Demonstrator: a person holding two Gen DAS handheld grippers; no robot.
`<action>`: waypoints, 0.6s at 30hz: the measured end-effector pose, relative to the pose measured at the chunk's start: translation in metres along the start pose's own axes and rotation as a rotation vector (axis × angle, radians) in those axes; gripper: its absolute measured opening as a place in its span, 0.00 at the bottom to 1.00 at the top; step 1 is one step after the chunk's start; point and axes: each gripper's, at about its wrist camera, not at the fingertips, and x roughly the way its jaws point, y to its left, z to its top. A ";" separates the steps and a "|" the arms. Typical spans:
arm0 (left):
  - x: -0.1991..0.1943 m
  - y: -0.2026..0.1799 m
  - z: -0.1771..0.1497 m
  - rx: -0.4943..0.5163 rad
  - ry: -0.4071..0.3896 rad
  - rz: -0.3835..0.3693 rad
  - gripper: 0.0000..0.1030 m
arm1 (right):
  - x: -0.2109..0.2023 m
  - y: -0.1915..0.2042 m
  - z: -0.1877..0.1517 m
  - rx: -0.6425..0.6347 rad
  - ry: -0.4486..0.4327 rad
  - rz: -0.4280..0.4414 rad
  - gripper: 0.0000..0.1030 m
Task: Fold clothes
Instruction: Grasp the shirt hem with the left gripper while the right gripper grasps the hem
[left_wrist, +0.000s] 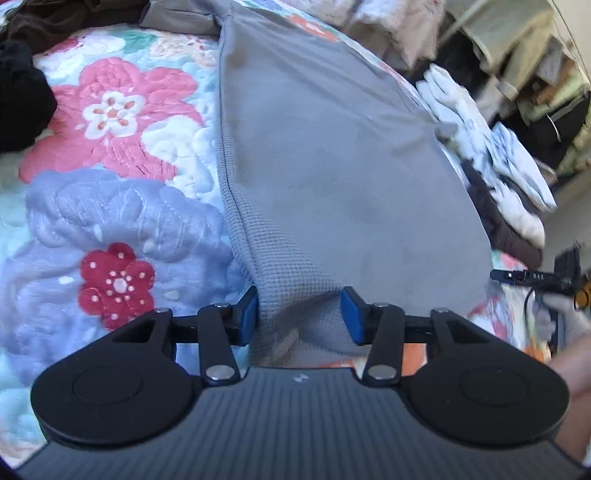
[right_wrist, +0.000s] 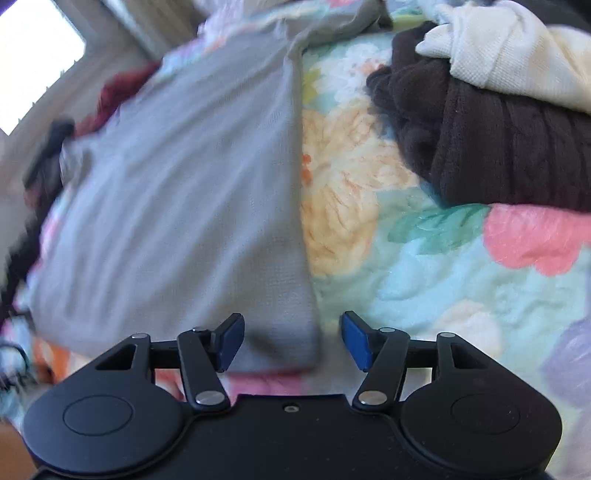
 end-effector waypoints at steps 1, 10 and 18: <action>0.002 -0.002 0.001 -0.001 0.001 0.011 0.20 | 0.006 0.003 -0.003 0.052 -0.040 -0.019 0.54; 0.024 -0.022 0.013 -0.011 0.012 0.106 0.14 | 0.008 0.040 -0.012 -0.020 -0.169 -0.042 0.12; 0.037 -0.036 0.021 0.014 0.014 0.165 0.07 | -0.002 0.043 -0.008 0.001 -0.241 0.050 0.12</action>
